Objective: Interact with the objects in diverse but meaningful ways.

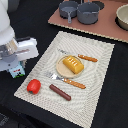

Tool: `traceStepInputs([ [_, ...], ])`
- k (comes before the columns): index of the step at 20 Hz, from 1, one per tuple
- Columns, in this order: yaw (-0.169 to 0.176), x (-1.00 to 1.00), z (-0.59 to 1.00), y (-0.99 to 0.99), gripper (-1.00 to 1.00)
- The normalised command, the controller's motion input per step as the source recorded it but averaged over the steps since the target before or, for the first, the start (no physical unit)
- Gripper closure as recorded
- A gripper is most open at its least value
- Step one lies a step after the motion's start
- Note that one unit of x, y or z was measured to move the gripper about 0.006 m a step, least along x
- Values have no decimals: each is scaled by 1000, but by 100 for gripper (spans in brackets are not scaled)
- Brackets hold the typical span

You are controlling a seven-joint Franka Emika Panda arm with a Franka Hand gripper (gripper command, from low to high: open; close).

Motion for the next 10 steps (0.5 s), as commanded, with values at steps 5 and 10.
traceStepInputs([
  [5, 15, 335, 477, 162, 100],
  [10, 2, 781, 1000, 515, 100],
])
